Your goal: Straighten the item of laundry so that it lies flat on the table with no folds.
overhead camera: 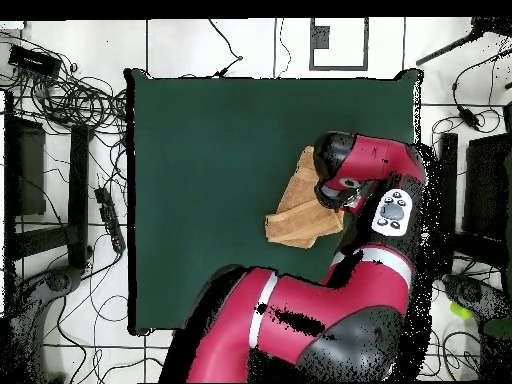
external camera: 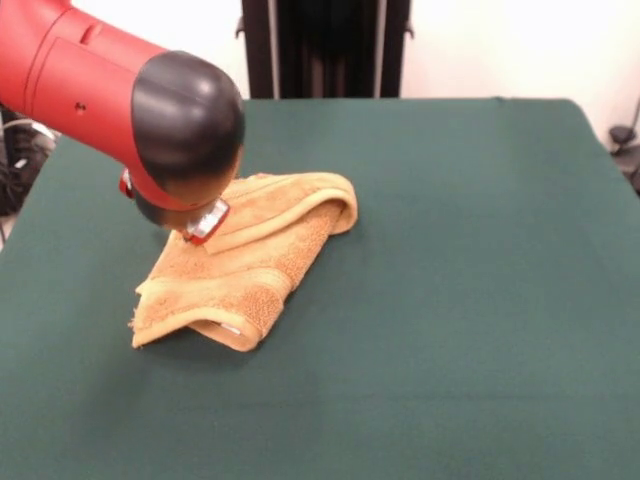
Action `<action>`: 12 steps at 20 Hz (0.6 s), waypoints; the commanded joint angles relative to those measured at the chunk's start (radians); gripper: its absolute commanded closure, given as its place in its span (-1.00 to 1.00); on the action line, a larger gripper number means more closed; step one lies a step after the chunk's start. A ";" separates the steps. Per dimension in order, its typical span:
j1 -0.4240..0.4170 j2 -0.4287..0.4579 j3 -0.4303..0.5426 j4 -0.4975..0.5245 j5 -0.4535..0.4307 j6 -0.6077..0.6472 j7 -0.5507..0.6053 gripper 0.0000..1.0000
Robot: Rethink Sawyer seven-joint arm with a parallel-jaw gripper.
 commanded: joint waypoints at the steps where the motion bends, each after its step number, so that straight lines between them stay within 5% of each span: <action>1: 0.025 -0.055 0.140 0.140 0.103 0.111 0.125 -1.00; 12: 0.024 -0.177 0.137 0.212 0.103 0.201 0.036 -1.00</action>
